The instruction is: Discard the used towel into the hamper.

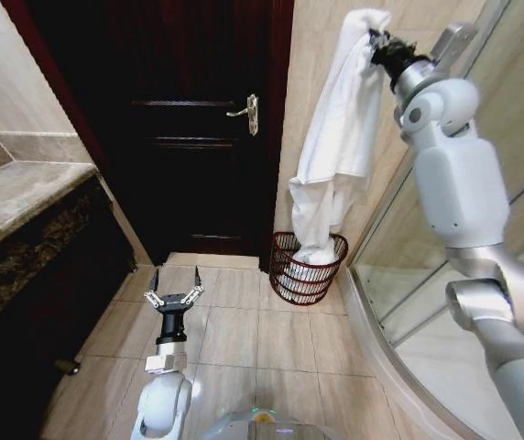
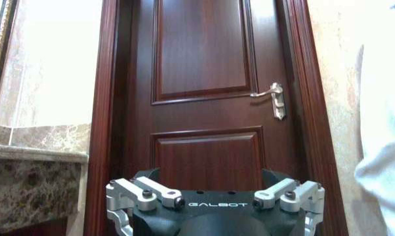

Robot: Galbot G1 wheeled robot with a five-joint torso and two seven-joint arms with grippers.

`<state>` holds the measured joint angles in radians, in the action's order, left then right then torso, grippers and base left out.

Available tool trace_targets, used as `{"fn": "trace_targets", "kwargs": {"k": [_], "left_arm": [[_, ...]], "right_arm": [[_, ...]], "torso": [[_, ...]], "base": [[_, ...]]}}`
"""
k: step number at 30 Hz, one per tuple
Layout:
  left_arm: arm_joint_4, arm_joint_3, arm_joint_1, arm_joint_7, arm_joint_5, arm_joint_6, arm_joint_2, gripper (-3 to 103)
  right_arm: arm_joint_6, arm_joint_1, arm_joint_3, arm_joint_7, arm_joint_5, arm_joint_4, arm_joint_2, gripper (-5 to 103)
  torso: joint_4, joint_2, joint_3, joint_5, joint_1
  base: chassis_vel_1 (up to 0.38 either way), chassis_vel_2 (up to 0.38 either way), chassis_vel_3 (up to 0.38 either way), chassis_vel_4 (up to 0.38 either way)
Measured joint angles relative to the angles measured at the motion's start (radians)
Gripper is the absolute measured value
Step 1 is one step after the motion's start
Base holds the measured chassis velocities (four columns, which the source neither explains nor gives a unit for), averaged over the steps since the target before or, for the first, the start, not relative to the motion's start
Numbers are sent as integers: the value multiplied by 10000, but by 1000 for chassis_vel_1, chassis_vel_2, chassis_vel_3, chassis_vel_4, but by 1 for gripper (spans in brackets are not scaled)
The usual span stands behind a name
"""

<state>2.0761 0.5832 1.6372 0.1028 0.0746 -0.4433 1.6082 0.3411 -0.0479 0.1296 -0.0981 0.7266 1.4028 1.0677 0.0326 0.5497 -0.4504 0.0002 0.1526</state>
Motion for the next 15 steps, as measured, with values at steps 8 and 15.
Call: {"fn": "trace_targets", "kwargs": {"k": [8,15], "left_arm": [[-116,152,45,15,-51,-143,-1,100],[-146,140,53,15,-36,-177,-2,100]], "right_arm": [[-507,2232,694,421,-910,125,321,9],[-890,3788,1406,714,-1416,13,744,9]], "torso": [[0,-1,0,0,0],[0,0,0,-3,0]], "base": [[0,0,0,0],[0,0,0,0]]}}
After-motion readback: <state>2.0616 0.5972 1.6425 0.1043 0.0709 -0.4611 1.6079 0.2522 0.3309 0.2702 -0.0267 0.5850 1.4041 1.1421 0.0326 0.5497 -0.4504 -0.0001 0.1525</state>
